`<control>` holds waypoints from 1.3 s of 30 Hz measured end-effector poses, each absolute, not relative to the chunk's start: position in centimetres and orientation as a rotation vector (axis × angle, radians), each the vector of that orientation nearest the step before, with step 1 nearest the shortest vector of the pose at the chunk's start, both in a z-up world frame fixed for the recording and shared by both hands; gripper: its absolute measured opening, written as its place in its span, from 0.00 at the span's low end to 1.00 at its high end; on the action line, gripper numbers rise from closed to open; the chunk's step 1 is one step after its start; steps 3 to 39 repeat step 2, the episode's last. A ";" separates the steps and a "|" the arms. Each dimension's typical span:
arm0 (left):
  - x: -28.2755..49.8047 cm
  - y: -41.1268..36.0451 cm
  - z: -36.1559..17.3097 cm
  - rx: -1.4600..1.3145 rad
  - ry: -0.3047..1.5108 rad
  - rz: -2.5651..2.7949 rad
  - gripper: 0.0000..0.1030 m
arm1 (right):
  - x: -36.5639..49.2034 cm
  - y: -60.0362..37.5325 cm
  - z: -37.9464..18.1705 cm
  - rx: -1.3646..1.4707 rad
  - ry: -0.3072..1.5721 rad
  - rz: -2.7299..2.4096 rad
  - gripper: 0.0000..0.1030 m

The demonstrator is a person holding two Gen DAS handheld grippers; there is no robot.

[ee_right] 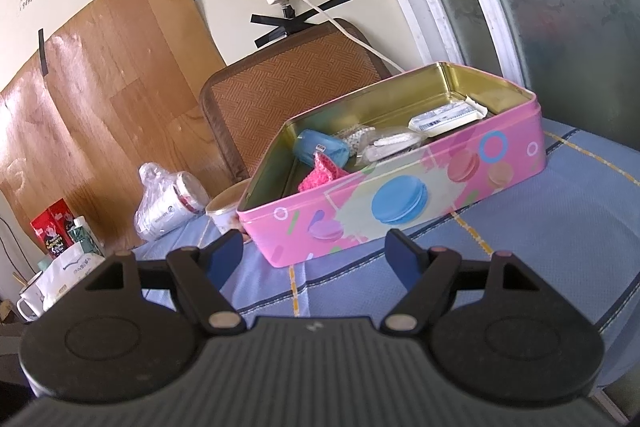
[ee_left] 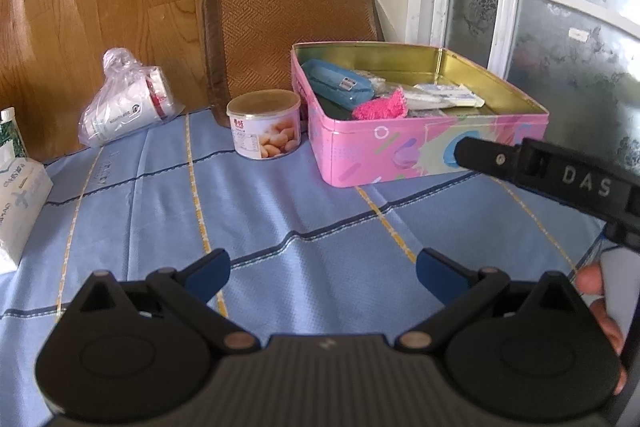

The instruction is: Organize soft objects

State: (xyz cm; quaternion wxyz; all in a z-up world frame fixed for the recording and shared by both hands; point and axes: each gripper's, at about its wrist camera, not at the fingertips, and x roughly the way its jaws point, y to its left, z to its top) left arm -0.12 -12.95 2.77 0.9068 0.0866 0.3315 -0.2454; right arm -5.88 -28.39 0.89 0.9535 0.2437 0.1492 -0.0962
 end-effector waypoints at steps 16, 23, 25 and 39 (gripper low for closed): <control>-0.1 -12.8 3.0 0.166 0.675 -0.513 1.00 | -5.9 -28.3 0.9 0.484 0.302 -0.197 0.78; -0.1 -12.8 3.0 0.166 0.675 -0.513 1.00 | -5.9 -28.3 0.9 0.484 0.302 -0.197 0.78; -0.1 -12.8 3.0 0.166 0.675 -0.513 1.00 | -5.9 -28.3 0.9 0.484 0.302 -0.197 0.78; -0.1 -12.8 3.0 0.166 0.675 -0.513 1.00 | -5.9 -28.3 0.9 0.484 0.302 -0.197 0.78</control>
